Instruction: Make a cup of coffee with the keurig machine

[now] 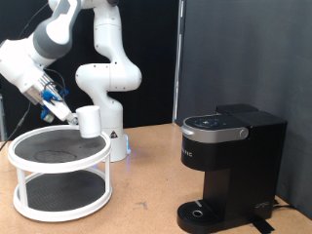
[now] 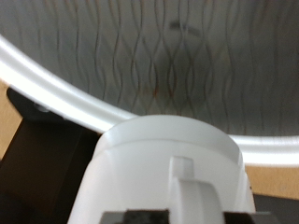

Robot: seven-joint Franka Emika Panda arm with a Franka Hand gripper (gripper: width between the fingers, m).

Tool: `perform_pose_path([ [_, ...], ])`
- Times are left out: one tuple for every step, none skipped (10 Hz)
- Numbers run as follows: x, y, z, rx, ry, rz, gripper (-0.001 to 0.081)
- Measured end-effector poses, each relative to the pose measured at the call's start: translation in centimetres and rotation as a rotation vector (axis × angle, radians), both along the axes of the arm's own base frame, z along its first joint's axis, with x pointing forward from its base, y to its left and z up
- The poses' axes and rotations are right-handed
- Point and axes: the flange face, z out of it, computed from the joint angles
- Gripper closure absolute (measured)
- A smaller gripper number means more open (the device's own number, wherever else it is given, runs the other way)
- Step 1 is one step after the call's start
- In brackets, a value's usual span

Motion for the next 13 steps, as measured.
perform_pose_path([
  [-0.5, -0.2, 1.2, 0.014, 0.001, 0.009, 0.0802],
  [-0.9, -0.2, 2.0, 0.021, 0.001, 0.014, 0.0803],
  [-0.8, -0.2, 1.8, 0.021, 0.003, 0.013, 0.0803],
  [-0.6, 0.1, 1.7, 0.033, -0.008, 0.003, 0.0803],
  [0.1, 0.8, 1.6, 0.059, -0.008, -0.019, 0.0803],
  [1.3, 1.7, 1.7, 0.082, 0.009, -0.046, 0.0803],
  [2.7, 2.6, 1.7, 0.090, 0.019, -0.075, 0.0804],
  [4.0, 3.3, 1.7, 0.092, 0.029, -0.104, 0.0804],
  [5.3, 4.1, 1.7, 0.088, 0.035, -0.132, 0.0804],
  [6.6, 4.8, 1.6, 0.081, 0.044, -0.160, 0.0804],
  [7.8, 5.5, 1.6, 0.072, 0.057, -0.184, 0.0804],
  [9.0, 6.1, 1.5, 0.056, 0.071, -0.197, 0.0804],
  [10.1, 6.8, 1.3, 0.035, 0.077, -0.205, 0.0804],
])
